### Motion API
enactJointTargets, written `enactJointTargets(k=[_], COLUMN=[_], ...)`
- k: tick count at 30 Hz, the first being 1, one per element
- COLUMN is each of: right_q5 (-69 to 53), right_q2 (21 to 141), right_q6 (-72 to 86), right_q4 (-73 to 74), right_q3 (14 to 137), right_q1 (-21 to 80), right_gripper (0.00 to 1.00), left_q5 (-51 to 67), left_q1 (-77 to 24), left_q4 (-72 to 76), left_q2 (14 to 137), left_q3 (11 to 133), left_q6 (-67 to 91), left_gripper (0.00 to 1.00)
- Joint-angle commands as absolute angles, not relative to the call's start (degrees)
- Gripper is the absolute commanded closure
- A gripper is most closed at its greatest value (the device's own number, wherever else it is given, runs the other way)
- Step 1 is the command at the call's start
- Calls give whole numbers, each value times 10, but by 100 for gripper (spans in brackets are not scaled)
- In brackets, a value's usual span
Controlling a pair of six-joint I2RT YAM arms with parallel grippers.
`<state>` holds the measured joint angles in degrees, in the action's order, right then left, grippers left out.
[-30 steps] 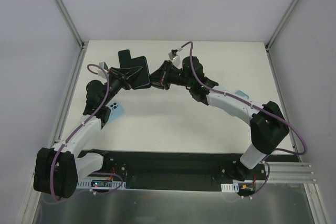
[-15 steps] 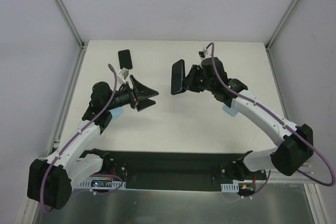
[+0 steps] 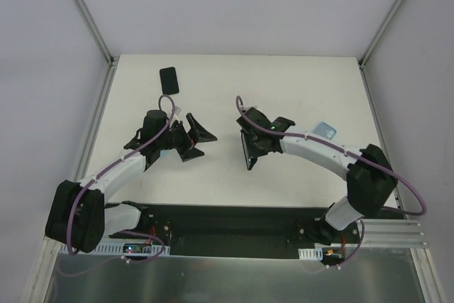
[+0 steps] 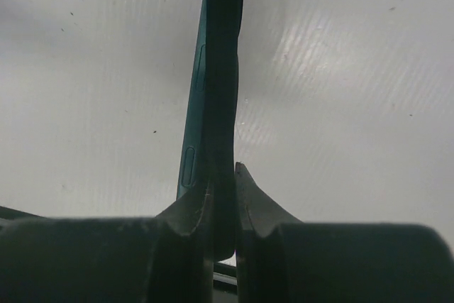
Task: Take the phone out of the phone case
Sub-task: Remove the phone case from the phone.
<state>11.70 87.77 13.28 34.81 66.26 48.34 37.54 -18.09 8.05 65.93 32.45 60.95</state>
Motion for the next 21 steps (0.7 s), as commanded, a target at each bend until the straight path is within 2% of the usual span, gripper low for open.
enactJointTargets(k=[1, 6, 12, 21], right_q5=[153, 129, 31, -55], right_q2=[938, 982, 1018, 1063], right_q6=[133, 144, 158, 171], right_q4=[345, 308, 214, 150], right_q3=[709, 716, 686, 700], right_q1=[507, 525, 527, 530], right_gripper=[99, 99, 99, 99], left_q5=[376, 384, 408, 453], left_q1=[-192, -197, -208, -230], left_q4=[70, 70, 76, 127], left_q2=[710, 736, 781, 865], left_q3=[350, 347, 352, 367], left_q6=[557, 536, 493, 453], left_gripper=[1, 1, 1, 14])
